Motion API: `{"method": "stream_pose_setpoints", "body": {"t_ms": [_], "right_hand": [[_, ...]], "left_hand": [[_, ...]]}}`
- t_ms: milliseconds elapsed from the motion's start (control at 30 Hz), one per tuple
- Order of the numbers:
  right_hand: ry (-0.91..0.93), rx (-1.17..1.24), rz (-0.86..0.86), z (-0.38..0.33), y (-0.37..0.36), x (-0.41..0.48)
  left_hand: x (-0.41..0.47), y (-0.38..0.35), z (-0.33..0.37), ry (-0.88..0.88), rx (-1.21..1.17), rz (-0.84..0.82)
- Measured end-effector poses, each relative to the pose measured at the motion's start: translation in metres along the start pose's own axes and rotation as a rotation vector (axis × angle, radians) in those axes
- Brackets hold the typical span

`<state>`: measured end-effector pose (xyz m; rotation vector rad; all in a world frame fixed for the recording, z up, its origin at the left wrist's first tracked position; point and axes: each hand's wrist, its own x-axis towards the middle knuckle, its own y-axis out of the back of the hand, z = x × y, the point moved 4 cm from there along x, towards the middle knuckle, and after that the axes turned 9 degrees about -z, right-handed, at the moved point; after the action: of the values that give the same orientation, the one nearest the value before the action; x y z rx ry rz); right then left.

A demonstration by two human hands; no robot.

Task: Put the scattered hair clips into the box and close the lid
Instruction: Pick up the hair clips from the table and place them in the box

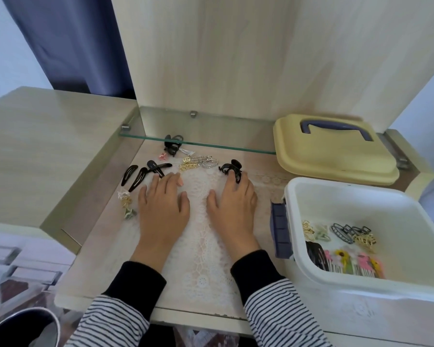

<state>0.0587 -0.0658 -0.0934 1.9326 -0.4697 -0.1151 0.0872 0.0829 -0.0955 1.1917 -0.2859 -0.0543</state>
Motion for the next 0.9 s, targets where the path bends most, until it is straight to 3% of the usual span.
{"method": "stream_pose_setpoints", "body": {"t_ms": [267,533,767,900], "right_hand": [[0.052,-0.018,0.184,-0.0012,0.0091,-0.0062],[0.032,-0.026,0.08,0.0031,-0.0007,-0.0009],[0.08,0.0,0.222,0.0019,0.0062,-0.0051],[0.085,0.037,0.203,0.0019,0.0047,-0.0032]], "left_hand": [[-0.0033,0.0062,0.0032,-0.062,-0.048,0.068],[-0.0045,0.0093,0.0061,-0.121,-0.062,0.12],[-0.0033,0.0069,0.0051,-0.165,-0.09,0.109],[-0.0023,0.0051,0.0045,-0.195,-0.091,0.109]]}}
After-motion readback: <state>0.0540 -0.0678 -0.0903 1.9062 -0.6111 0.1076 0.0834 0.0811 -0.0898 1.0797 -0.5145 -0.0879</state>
